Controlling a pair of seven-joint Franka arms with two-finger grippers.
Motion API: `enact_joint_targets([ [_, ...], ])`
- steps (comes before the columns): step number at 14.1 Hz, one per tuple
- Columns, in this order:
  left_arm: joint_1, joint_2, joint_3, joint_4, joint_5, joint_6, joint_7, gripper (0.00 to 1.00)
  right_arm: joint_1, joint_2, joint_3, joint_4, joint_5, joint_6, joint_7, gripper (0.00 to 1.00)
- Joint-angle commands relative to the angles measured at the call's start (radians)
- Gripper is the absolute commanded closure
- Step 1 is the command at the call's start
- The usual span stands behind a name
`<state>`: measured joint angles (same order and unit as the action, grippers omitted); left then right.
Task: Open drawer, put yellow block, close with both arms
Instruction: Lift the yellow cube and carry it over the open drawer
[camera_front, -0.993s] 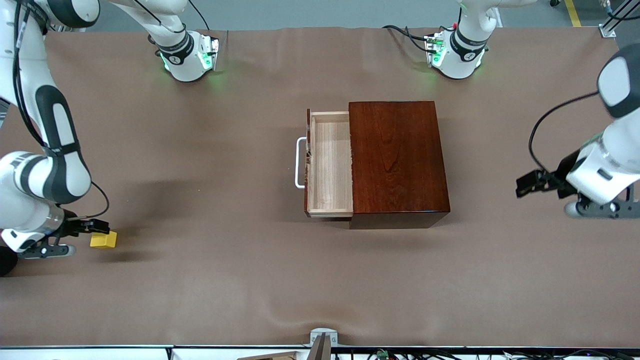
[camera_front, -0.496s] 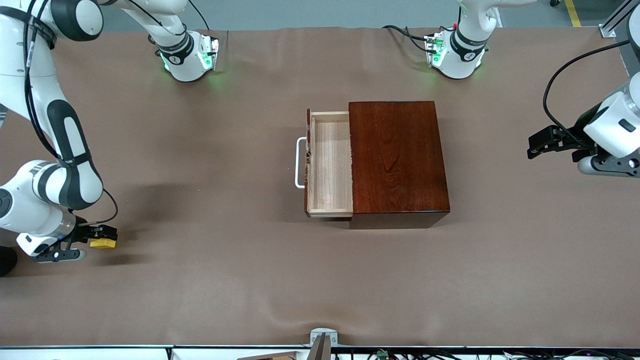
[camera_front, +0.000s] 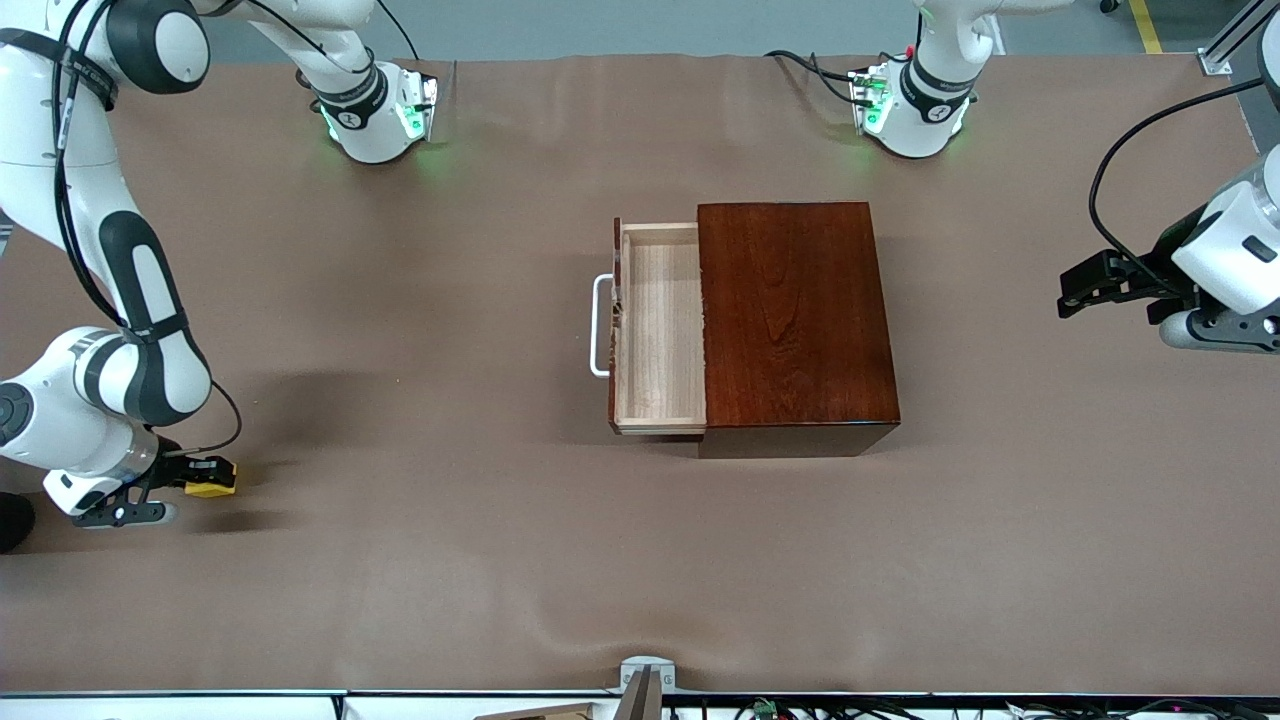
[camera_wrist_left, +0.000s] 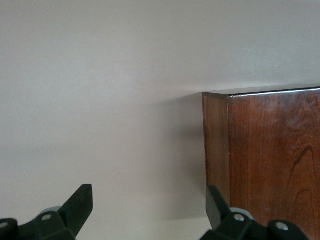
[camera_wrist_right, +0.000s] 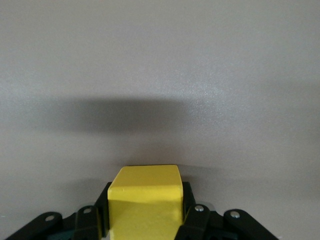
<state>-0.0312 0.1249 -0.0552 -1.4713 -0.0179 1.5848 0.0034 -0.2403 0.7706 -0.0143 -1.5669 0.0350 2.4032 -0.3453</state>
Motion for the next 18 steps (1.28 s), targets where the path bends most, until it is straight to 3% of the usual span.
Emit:
enact_joint_targets([
  [1,0.01,-0.01,0.0,-0.004,0.004,-0.005,0.021,0.0,-0.008,-0.025,0.016,0.016,0.008,-0.051,-0.023,1.0],
  [5,0.002,-0.007,-0.005,0.0,0.004,-0.006,0.018,0.0,0.021,-0.221,0.013,0.086,-0.004,-0.401,-0.008,1.0],
  [9,0.008,0.025,-0.003,0.011,-0.001,-0.006,0.012,0.0,0.055,-0.416,0.013,0.103,-0.024,-0.639,0.005,1.0],
  [13,-0.016,0.0,-0.031,0.006,0.035,-0.008,0.015,0.0,0.139,-0.556,0.019,0.103,-0.021,-0.795,0.145,1.0],
  [18,0.028,-0.031,-0.046,-0.046,0.027,0.018,0.02,0.0,0.411,-0.608,0.02,0.103,-0.02,-0.86,0.571,1.0],
])
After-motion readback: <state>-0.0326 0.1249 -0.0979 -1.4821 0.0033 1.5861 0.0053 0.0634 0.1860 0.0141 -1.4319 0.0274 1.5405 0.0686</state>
